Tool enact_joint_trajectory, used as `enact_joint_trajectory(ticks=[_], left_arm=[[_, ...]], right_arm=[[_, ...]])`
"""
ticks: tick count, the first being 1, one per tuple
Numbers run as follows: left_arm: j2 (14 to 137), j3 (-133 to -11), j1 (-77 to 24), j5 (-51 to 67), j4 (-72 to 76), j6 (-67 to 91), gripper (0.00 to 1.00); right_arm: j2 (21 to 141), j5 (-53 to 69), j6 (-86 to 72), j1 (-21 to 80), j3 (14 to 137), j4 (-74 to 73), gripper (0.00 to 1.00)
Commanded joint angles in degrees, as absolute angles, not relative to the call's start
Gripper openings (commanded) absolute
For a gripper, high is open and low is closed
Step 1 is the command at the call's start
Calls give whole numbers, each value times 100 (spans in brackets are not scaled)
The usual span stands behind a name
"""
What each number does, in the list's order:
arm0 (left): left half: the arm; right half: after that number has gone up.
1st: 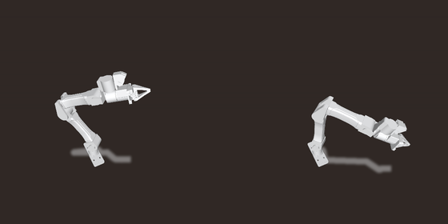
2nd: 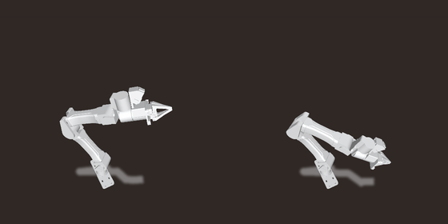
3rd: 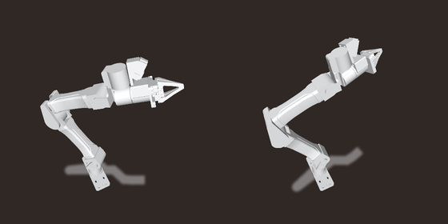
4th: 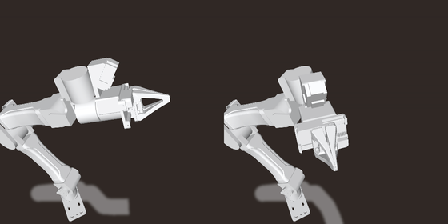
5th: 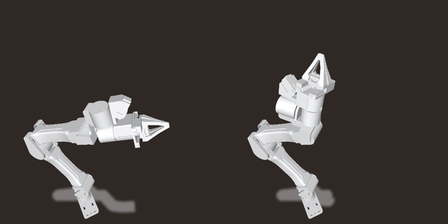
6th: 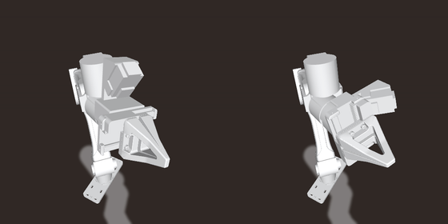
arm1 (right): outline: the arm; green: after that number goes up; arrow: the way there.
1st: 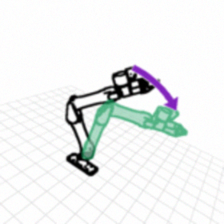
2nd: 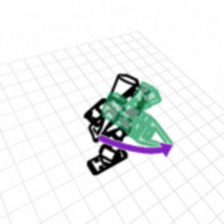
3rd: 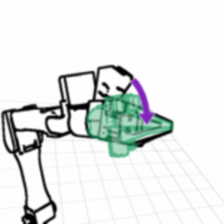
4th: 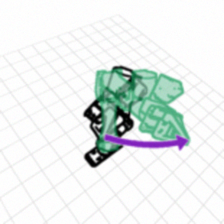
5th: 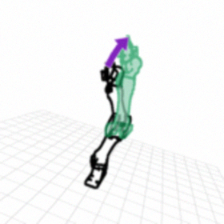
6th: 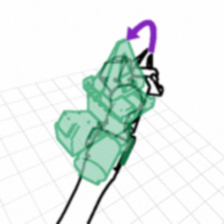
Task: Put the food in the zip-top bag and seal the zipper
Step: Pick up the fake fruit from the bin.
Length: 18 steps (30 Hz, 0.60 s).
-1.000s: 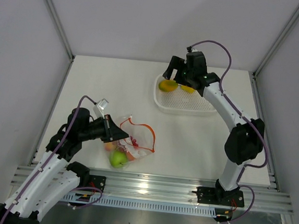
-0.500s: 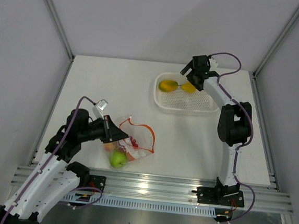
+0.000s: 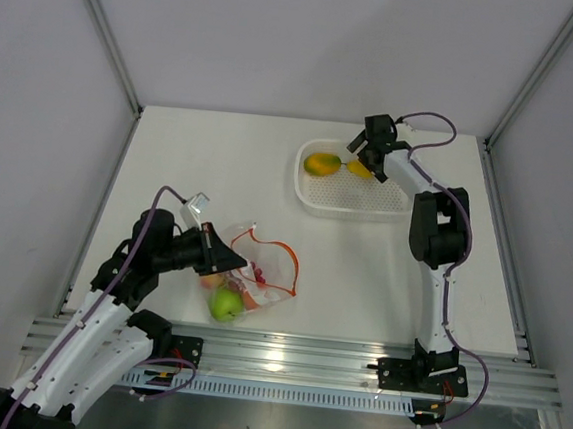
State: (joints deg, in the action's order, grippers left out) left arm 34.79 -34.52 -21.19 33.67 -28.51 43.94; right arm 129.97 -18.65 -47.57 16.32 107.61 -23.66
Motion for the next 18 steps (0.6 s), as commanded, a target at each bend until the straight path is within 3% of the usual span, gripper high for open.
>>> enact_joint_trajectory(ticks=[1,9,18], left_arm=[[3524,-3428,-2074,3437,-2663,4298,1],[3621,-3401,-2074,3428,-2637,4263,1],[3639,-3375,-2065,3437,-2619,4245,0]], right_arm=[[13139,-2145,-4843,1591,11013,-2206,99],[13324,-2179,-4843,1556,10960,-2109,90],[13324,-2215,-4720,1512,10907,-2065,72]])
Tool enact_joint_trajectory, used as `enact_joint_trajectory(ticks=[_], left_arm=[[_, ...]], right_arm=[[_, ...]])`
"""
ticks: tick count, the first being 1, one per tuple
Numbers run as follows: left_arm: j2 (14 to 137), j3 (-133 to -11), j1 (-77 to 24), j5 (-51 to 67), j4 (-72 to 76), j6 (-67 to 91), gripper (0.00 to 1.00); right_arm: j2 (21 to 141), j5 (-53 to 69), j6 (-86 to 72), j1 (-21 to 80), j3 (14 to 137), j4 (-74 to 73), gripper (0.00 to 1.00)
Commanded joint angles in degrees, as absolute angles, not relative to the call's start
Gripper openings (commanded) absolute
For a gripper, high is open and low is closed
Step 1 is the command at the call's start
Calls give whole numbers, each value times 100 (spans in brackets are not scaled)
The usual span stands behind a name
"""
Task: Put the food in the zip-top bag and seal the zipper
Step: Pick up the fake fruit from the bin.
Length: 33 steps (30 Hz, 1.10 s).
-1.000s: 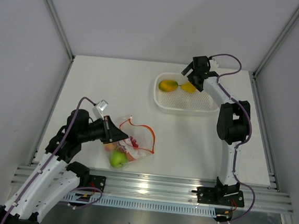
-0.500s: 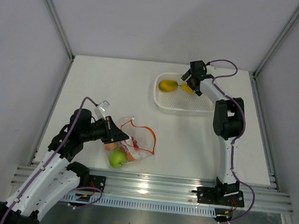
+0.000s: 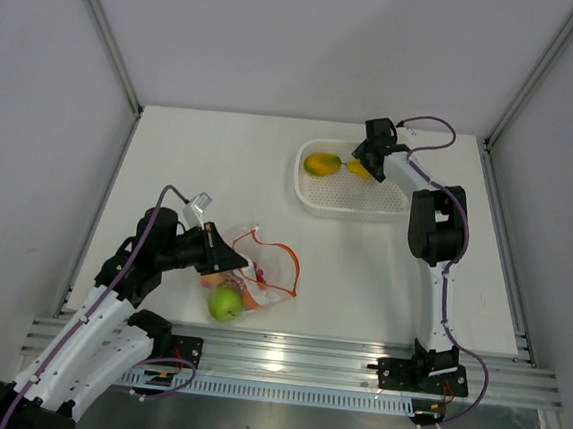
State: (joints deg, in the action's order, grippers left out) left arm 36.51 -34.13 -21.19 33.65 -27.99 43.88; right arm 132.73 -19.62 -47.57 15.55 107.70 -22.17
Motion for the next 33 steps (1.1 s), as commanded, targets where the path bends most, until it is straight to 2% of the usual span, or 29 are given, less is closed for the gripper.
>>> enact_joint_trajectory(ticks=[1,3,7,9,12,23,33], left_arm=[[3621,-3366,-2065,3445,-2628,4254,1],[3604,-3375,-2065,3437,-2637,4254,1],[3568,-3375,-2057,3454,-2663,4254,1],[3516,-3384,-2057,3445,-2689,4245,1],[3463,-3375,-2057,3428,-2716,4263,1],[3507,-3410,-2057,3463,-2611,4324,1],[3524,-3428,-2057,3516,-2601,4368,1]], right_arm=[[13316,-2180,-4711,1512,10899,-2074,66],[13281,-2136,-4641,1494,10776,-1943,56],[13158,-2162,-4492,1494,10644,-1828,49],[13096,-2171,-4404,1503,10626,-1802,40],[12868,-2118,-4289,1503,10512,-1802,36],[10751,-1512,-3903,1757,8922,-1450,34],[8318,-1318,-2604,2917,7447,-1310,29]])
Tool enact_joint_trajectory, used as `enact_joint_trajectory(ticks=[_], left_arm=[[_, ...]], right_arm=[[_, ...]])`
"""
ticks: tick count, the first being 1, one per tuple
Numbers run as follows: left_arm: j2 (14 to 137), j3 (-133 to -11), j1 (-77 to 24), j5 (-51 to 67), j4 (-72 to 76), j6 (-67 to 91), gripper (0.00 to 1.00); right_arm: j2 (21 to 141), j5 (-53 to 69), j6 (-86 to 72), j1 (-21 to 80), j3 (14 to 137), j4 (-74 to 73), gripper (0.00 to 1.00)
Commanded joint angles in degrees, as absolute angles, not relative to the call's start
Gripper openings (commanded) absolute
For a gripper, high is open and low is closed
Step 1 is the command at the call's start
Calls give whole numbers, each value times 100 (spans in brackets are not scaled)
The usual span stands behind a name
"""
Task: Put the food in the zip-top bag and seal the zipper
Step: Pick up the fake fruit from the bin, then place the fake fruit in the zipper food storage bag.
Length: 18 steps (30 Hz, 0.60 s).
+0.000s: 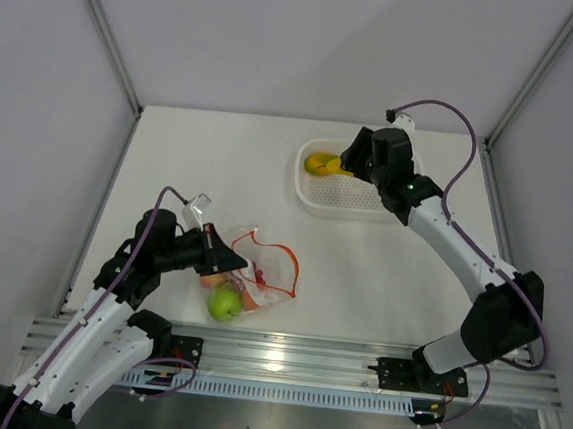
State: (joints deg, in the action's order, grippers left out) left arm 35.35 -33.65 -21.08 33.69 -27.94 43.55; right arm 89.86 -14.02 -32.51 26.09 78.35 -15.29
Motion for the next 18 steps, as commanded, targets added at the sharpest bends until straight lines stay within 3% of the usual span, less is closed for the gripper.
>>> enact_joint_trajectory(ticks=[1,11,18], left_arm=[[3524,-3428,-2057,3507,-2593,4377,1],[3823,-3559,-2057,3560,-2505,4342,1],[3946,-3586,-2057,3551,-2452,4359,0]], right_arm=[[8123,-1310,-2515,3057,7305,-1283,29],[6075,-1653,-1714,4754,5916,-1151,29],[5862,-1626,-1564,5809,5590,-1116,29]])
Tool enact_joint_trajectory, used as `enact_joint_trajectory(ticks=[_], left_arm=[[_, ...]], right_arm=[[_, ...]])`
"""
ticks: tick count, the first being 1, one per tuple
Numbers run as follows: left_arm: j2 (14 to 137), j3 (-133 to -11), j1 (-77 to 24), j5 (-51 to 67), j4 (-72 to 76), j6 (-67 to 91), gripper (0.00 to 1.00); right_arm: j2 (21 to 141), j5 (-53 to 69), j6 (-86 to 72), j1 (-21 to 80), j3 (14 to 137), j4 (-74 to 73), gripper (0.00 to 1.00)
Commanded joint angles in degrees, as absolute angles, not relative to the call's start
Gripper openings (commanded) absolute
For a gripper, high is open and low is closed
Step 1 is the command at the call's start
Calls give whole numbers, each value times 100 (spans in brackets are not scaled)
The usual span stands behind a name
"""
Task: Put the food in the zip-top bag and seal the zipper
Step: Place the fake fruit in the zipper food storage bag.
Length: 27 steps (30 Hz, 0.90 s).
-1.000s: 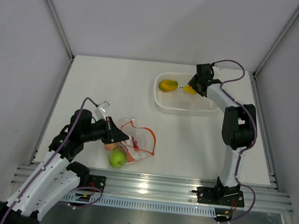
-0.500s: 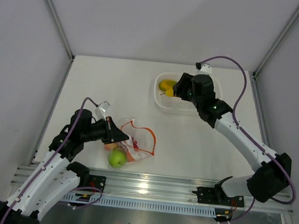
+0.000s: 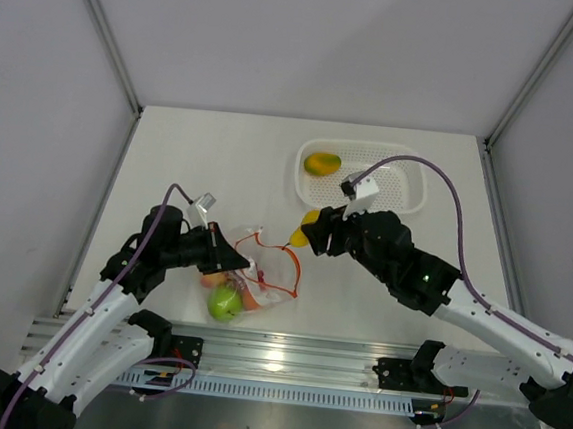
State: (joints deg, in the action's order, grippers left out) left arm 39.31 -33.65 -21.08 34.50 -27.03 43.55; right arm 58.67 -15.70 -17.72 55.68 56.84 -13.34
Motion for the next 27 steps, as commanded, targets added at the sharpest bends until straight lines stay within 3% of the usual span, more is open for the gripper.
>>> enact_joint_trajectory(ticks=[1,15,19,21,26,27], left_arm=[[3946,-3595,-2057,3559,-2443,4359,1],[3806,-3858,-2057,3568,-2646,4412,1],[3788,-3946,-2057,3577,-2663,4439,0],[3788,-3999,-2057,3586,-2672,4438,1],[3788,-4025,-2057,3595,-2689,4438,1],[3779,-4025,-2057,3586,-2689,4438,1]], right_arm=[[5923,-1609,-1564,5957,5590,-1125,29],[7312,-1231,-1696,6267,5871,-625,32],[7751,-915,-1775,6267,6064,-536,38],[7857,-651,-1828,6275,6134,-484,42],[8042,-238,-2030,6284,6275,-396,68],[8042,-150,-2065,6284,6275,-387,79]])
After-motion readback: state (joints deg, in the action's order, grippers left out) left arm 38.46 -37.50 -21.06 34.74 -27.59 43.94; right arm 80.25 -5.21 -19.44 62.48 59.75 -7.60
